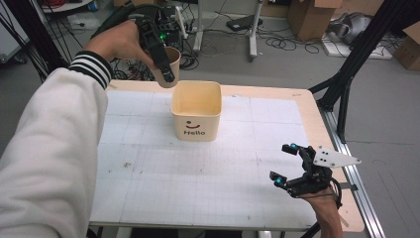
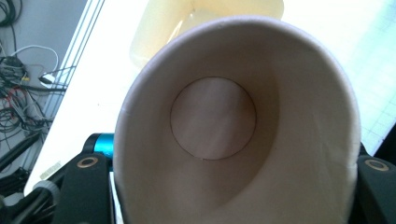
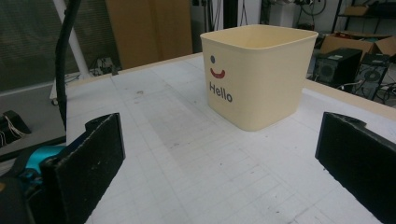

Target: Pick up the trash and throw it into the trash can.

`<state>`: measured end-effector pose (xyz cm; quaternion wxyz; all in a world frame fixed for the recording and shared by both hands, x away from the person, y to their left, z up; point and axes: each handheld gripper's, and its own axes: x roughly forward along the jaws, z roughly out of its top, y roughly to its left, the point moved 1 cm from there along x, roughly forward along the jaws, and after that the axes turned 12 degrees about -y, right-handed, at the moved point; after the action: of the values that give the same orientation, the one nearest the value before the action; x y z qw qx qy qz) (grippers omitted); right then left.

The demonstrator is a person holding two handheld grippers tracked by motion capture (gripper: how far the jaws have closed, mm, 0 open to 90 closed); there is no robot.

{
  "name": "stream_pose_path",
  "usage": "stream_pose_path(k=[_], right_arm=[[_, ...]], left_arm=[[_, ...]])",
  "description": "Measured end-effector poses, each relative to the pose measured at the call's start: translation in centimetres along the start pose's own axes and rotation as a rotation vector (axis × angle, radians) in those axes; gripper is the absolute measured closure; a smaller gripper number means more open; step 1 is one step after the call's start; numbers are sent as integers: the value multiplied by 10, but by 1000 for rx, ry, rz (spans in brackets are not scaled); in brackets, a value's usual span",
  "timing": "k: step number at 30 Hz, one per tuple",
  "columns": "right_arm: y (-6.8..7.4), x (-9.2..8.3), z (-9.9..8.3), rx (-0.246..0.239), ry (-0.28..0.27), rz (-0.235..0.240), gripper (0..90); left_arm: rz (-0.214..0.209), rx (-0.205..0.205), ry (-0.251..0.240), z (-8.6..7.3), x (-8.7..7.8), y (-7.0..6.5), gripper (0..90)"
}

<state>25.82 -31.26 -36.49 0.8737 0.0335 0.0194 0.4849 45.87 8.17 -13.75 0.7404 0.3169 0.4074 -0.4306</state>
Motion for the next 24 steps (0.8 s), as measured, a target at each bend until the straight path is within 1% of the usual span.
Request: stream_pose_path(k=[3,4,7,11,14,16,18,20,23,24], right_arm=[[1,0,0,4,3,-1,2],[0,0,0,-1,1,0,3],[1,0,0,1,0,1,2],[0,-1,0,1,0,1,3],[-1,-2,-1,5,2,-3,3],[-1,-2,-1,2,-6,-4,2],[-2,-3,-1,0,-2,-8,3],[-2,-3,-1,2,4,-10,3],[-2,-5,0,1,2,-13,3],[-2,-5,0,1,-3,-16,3]], left_arm=[[-9,0,-23,9,2,0,344],[-12,2,-27,12,3,1,343],[-7,10,-10,18,9,2,343],[-21,7,-28,27,15,4,343],[-22,4,-42,31,21,7,343],[-27,8,-36,35,26,9,342],[-33,3,-44,38,31,10,342],[-34,2,-41,40,35,13,341],[-34,5,-37,43,38,15,341],[-37,-1,-48,47,40,15,341]])
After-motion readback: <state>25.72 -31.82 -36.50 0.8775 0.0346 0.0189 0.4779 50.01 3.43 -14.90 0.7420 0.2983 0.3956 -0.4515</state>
